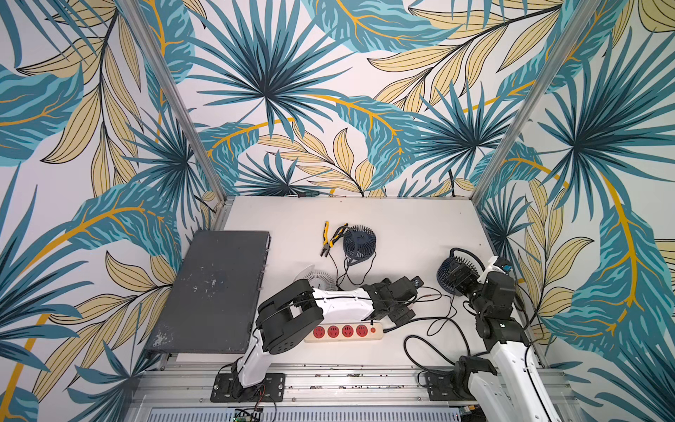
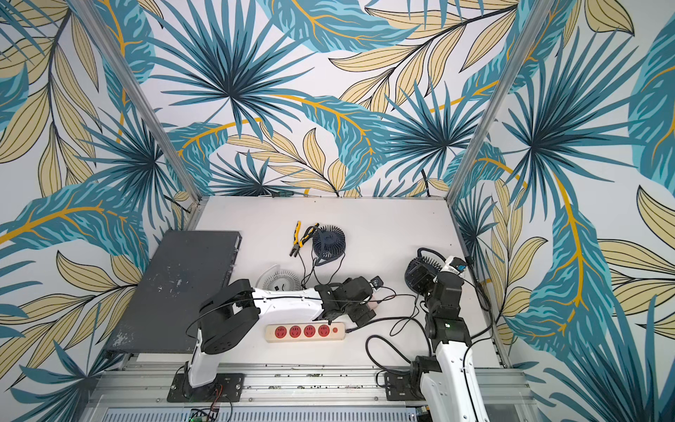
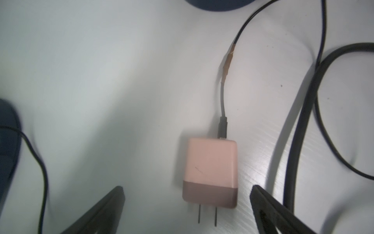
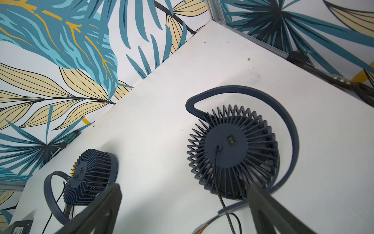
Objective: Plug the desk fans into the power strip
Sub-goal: Pick up the plug from the center of the board.
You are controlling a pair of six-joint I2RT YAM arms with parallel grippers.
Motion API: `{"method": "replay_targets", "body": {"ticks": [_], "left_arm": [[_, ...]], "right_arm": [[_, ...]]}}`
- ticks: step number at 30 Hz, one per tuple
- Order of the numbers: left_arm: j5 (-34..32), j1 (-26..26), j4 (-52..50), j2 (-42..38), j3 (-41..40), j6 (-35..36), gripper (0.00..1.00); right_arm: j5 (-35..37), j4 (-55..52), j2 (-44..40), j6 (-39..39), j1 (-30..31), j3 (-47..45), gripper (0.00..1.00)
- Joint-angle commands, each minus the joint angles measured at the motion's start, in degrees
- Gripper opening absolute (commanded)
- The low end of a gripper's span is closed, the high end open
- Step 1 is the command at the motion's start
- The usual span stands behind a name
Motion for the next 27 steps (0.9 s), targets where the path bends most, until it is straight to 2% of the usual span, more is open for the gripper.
{"method": "replay_targets", "body": {"ticks": [1, 4, 5, 6, 9, 11, 13, 17, 21, 24, 27], "left_arm": [[7.33, 0.48, 0.73, 2.14, 2.9, 0.11, 1.0], [8.2, 0.57, -0.37, 4.66, 4.43, -0.3, 1.0], [8.16, 0.64, -0.77, 5.17, 4.86, -0.53, 0.96], [8.26, 0.84, -1.05, 5.55, 5.16, -0.7, 0.88], [7.21, 1.42, -1.5, 5.0, 5.57, -1.04, 0.53], [5.19, 1.82, -2.5, 3.47, 6.33, -0.4, 0.39], [2.04, 2.25, -3.62, 0.9, 7.41, 0.5, 0.3], [-3.83, 3.64, -6.87, -6.16, 11.79, 2.08, 0.24], [-6.58, 5.58, -11.54, -11.11, 19.8, 4.1, 0.24], [-8.15, 6.28, -15.06, -13.63, 26.3, 5.6, 0.24], [-8.81, 6.24, -14.7, -17.56, 27.77, 5.53, 0.24]], "right_arm": [[0.73, -2.18, -0.77, 0.54, -0.09, -1.66, 1.0], [0.57, -2.33, -0.9, 0.48, -0.1, -2.03, 1.0], [0.4, -2.54, -0.88, 0.53, -0.1, -2.04, 1.0], [0.22, -2.72, -0.91, 0.52, -0.1, -2.06, 1.0], [0.07, -3.5, -1.38, 0.3, -0.1, -1.99, 1.0], [0.08, -4.16, -1.82, 0.19, -0.1, -1.7, 1.0], [-0.18, -4.73, -2.25, 0.2, -0.1, -1.1, 1.0], [-1.49, -6.29, -2.68, 0.77, -0.1, 1.71, 1.0], [-4.4, -8.25, -2.62, 1.24, -0.1, 6.06, 1.0], [-7.72, -10.71, -2.25, 1.18, -0.13, 10.1, 1.0], [-13.6, -12.56, -1.48, 1.58, -0.11, 13.72, 1.0]]}}
